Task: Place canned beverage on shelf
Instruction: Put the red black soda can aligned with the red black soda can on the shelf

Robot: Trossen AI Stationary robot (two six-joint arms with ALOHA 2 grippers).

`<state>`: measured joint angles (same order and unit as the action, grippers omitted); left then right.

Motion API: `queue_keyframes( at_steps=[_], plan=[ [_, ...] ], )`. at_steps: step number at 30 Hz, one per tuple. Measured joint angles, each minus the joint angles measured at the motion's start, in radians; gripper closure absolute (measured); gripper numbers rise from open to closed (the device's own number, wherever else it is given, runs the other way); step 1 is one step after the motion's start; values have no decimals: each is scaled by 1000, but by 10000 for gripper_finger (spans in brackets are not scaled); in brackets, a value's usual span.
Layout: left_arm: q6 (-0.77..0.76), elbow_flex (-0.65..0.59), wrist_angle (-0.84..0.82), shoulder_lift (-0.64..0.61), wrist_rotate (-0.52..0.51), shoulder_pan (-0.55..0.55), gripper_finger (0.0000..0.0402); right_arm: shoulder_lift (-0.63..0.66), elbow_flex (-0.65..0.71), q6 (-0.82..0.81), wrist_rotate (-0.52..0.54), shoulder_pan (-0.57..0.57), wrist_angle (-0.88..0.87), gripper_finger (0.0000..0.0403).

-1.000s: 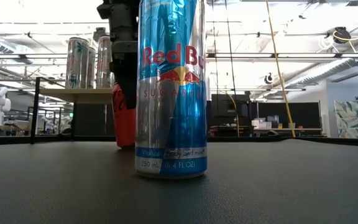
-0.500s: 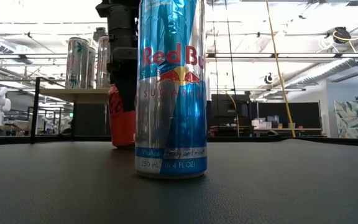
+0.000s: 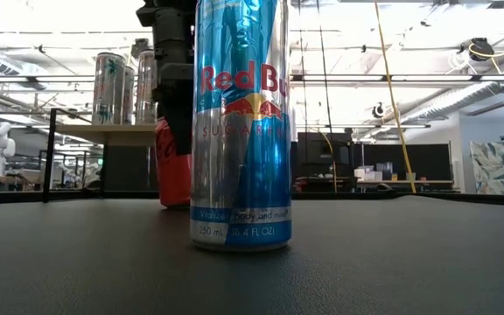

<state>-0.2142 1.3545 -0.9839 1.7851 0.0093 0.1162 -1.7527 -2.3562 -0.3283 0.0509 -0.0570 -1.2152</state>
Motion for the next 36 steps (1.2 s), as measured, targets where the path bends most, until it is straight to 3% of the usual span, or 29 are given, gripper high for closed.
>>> queue_keyframes(
  at_steps=[14,19,21,30,36],
  plan=[
    [-60,0,-32,0,-70,7,97,0,0,0,0,0,0,403],
    [-52,0,-19,0,-32,15,96,0,0,0,0,0,0,403],
    [-40,0,2,0,14,18,88,0,0,0,0,0,0,403],
    [-35,0,-1,0,9,23,11,0,0,0,0,0,0,403],
    [-32,9,-17,0,-14,21,10,0,0,0,0,0,0,403]
  ],
)
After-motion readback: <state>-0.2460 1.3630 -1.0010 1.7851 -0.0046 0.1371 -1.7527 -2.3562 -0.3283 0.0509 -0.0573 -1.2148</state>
